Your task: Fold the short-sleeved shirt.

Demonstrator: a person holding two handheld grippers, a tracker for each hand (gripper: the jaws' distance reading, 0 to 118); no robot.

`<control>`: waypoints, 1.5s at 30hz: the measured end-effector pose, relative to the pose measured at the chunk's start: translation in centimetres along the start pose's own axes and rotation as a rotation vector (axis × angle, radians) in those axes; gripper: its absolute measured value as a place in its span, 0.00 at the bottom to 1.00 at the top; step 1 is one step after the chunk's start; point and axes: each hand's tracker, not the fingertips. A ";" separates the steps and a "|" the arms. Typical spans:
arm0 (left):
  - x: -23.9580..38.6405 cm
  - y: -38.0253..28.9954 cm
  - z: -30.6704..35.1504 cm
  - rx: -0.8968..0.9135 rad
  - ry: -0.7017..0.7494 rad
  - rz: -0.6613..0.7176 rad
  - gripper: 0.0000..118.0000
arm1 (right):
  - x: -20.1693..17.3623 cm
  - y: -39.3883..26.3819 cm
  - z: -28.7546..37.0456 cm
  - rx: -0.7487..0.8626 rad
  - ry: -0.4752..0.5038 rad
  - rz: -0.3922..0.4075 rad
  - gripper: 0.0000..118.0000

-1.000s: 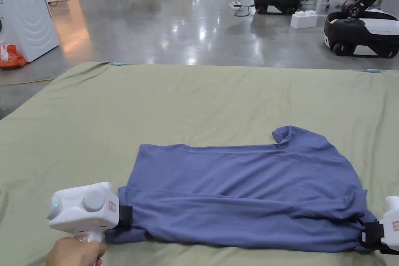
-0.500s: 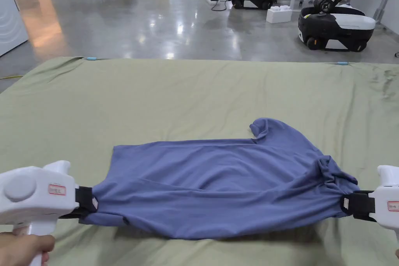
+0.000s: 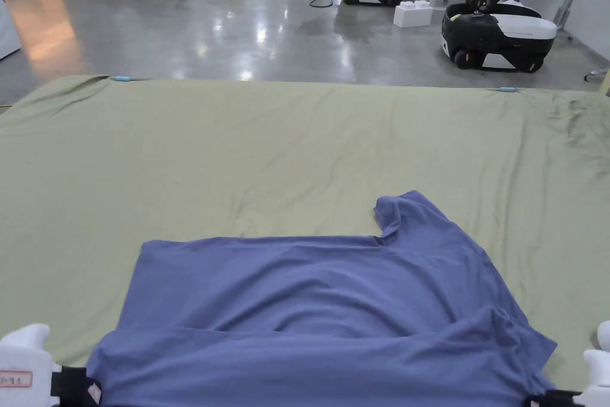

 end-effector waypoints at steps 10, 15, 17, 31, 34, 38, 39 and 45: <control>5.2 -2.8 13.4 0.626 0.011 -0.271 0.68 | -5.1 -1.7 12.7 0.476 -0.160 0.137 0.58; 10.3 -7.4 16.8 0.877 0.136 -0.399 0.01 | -9.5 -4.3 17.6 0.813 -0.026 0.133 0.19; 11.0 -7.8 16.7 0.851 0.146 -0.326 0.00 | -10.6 -3.6 17.5 0.771 -0.008 0.116 0.03; 9.8 -7.7 13.3 0.730 0.036 -0.325 0.00 | -4.6 28.5 -9.5 -0.071 -0.222 0.026 0.92; 9.5 -7.8 12.7 0.692 0.033 -0.276 0.00 | -4.3 28.0 -14.4 -0.143 -0.255 0.037 0.91; 8.7 -6.9 11.9 0.658 0.076 -0.234 0.00 | -4.4 26.9 -15.9 -0.177 -0.262 -0.011 0.75; 8.4 -6.4 11.5 0.648 0.088 -0.230 0.00 | -4.8 26.4 -15.1 -0.149 -0.287 0.030 0.75; 6.6 7.0 6.3 0.428 -0.147 -0.128 0.61 | -5.7 27.4 -13.5 -0.150 -0.203 0.111 0.10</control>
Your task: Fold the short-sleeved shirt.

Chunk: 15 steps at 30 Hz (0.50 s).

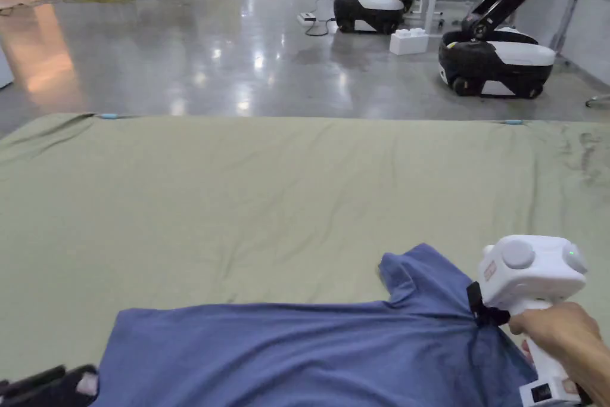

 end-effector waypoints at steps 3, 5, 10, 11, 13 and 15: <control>-1.6 6.8 -9.2 -0.164 0.107 0.102 0.75 | 0.0 -0.9 0.4 0.034 -0.005 -0.048 0.09; -2.7 9.0 -15.9 -0.242 0.244 0.096 0.75 | -0.2 -1.1 0.4 0.035 0.037 -0.054 0.09; -5.4 7.9 -26.8 -0.457 0.496 -0.165 0.75 | 0.9 -0.9 0.1 0.023 0.093 -0.088 0.09; -5.5 7.4 -27.6 -0.498 0.484 -0.153 0.75 | 1.0 -0.9 0.1 0.017 0.098 -0.089 0.09; -5.0 7.7 -26.8 -0.414 0.488 -0.072 0.78 | 1.4 -0.4 -0.5 0.019 0.103 -0.085 0.09; -4.4 7.4 -26.1 -0.390 0.491 -0.051 0.77 | 1.3 -0.3 -0.8 0.014 0.109 -0.074 0.09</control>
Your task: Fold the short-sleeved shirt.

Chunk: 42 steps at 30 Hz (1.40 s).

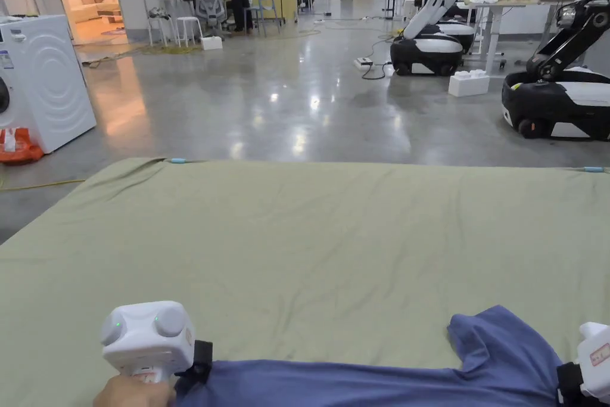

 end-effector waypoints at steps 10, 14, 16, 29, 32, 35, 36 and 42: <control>0.3 -0.7 6.2 0.050 -0.252 -0.085 0.05 | -0.8 -1.3 3.1 0.124 0.074 0.049 0.08; -1.8 -3.6 12.7 0.168 -0.358 -0.137 0.05 | -0.5 -4.0 9.2 0.243 0.139 0.103 0.08; -3.6 -5.9 15.5 0.196 -0.400 -0.141 0.05 | -0.1 -6.2 12.0 0.269 0.170 0.124 0.08; -14.0 -24.2 16.8 0.149 -0.566 0.017 0.05 | 6.6 -27.5 14.6 0.204 0.156 0.027 0.08; -13.1 -26.0 13.6 0.072 -0.515 0.000 0.05 | 7.9 -30.2 10.5 0.138 0.133 -0.015 0.08; -12.4 -26.1 12.3 0.084 -0.502 -0.015 0.05 | 7.4 -30.9 9.0 0.161 0.141 -0.019 0.08; -12.4 -26.1 12.2 0.091 -0.511 -0.013 0.05 | 7.3 -30.9 9.3 0.200 0.130 -0.026 0.08; -14.5 -25.4 17.4 0.238 -0.571 0.131 0.72 | 5.7 -30.5 17.1 0.387 -0.004 -0.036 0.59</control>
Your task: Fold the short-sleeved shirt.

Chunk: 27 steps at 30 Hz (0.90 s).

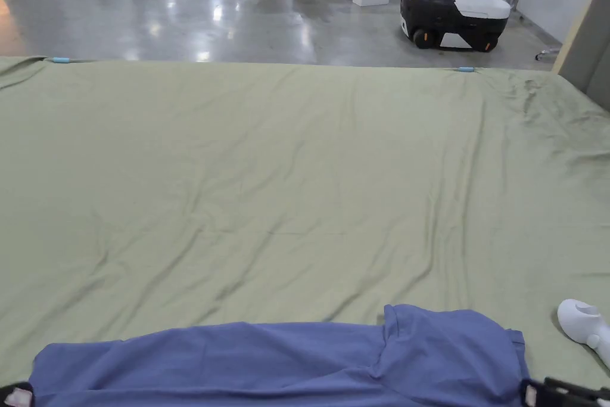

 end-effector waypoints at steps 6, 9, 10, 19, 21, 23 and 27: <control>13.1 -1.0 11.1 0.717 0.175 -0.513 0.71 | -8.1 1.1 12.8 0.844 -0.110 0.181 0.67; 17.1 -2.2 12.1 0.775 0.257 -0.565 0.24 | -12.3 1.4 14.2 0.879 -0.149 0.225 0.21; 17.6 -2.5 12.3 0.777 0.218 -0.574 0.00 | -13.0 1.4 14.4 0.872 -0.103 0.242 0.02; 16.7 -2.6 10.8 0.695 0.139 -0.544 0.00 | -13.9 1.5 12.1 0.768 0.020 0.206 0.02; 14.8 -1.0 11.2 0.633 0.016 -0.422 0.00 | -13.8 1.2 12.1 0.748 0.024 0.230 0.02; 10.8 2.0 9.9 0.478 -0.126 -0.272 0.01 | -13.4 0.8 11.9 0.722 0.042 0.226 0.02; -0.3 5.9 2.2 0.010 -0.374 0.140 0.98 | -12.8 0.0 11.1 0.626 0.106 0.218 0.02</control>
